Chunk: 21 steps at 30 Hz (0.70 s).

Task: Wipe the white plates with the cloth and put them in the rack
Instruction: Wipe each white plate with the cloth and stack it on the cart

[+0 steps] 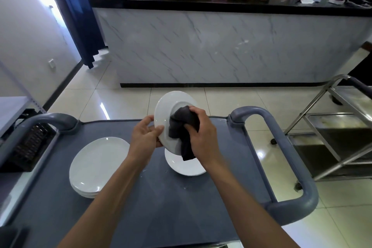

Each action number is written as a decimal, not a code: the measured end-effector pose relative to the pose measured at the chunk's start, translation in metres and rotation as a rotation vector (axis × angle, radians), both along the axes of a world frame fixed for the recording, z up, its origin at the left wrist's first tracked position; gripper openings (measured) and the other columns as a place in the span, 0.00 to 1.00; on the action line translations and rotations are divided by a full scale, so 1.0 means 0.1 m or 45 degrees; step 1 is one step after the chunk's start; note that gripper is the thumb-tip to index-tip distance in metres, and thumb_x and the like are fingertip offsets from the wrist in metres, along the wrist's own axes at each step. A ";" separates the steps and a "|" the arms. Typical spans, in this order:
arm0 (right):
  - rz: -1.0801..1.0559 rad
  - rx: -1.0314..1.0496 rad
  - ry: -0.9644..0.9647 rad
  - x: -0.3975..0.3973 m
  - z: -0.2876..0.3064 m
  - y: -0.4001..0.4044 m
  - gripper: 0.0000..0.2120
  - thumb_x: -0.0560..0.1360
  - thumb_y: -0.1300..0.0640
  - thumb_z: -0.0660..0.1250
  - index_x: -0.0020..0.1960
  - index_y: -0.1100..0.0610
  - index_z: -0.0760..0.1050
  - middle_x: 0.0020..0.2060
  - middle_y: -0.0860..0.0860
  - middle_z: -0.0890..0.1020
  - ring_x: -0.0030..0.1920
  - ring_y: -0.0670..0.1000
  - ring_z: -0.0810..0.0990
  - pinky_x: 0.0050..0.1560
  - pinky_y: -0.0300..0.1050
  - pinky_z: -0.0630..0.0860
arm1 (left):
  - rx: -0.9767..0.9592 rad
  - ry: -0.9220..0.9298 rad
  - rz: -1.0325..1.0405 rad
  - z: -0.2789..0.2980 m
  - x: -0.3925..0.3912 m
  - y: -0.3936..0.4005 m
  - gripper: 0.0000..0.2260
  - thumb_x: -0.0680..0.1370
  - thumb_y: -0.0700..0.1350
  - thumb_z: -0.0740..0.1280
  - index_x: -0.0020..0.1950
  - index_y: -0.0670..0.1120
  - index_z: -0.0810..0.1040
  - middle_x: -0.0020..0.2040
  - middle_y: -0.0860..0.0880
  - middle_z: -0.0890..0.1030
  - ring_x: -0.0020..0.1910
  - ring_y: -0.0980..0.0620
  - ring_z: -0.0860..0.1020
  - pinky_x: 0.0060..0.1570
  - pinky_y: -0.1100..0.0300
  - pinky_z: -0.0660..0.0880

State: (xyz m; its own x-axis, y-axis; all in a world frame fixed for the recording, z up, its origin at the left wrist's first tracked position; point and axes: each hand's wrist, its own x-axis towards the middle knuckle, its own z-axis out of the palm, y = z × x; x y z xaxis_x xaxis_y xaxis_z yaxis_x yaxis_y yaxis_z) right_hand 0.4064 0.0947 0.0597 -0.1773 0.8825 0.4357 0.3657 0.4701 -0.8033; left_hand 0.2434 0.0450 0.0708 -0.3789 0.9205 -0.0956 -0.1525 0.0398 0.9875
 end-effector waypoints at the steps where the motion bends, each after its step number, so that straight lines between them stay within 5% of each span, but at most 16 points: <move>1: -0.011 0.052 -0.017 -0.02 -0.02 0.01 0.22 0.75 0.67 0.69 0.67 0.54 0.74 0.65 0.45 0.78 0.65 0.48 0.74 0.67 0.40 0.69 | 0.006 0.008 -0.011 0.01 0.01 -0.01 0.10 0.81 0.33 0.64 0.55 0.47 0.78 0.42 0.44 0.86 0.41 0.43 0.85 0.38 0.50 0.83; 13: -0.220 0.173 -0.031 -0.18 -0.14 -0.07 0.18 0.78 0.63 0.67 0.67 0.55 0.76 0.64 0.48 0.76 0.65 0.50 0.72 0.66 0.30 0.63 | -0.013 0.145 -0.110 0.01 0.07 -0.05 0.09 0.81 0.33 0.64 0.55 0.44 0.79 0.42 0.42 0.86 0.41 0.44 0.85 0.36 0.52 0.81; 21: -0.287 0.212 -0.008 -0.23 0.03 0.15 0.19 0.79 0.61 0.67 0.69 0.55 0.75 0.64 0.50 0.77 0.63 0.52 0.73 0.66 0.40 0.69 | 0.012 0.075 -0.149 0.01 0.08 -0.10 0.09 0.81 0.32 0.64 0.56 0.44 0.79 0.42 0.43 0.86 0.39 0.45 0.85 0.36 0.52 0.82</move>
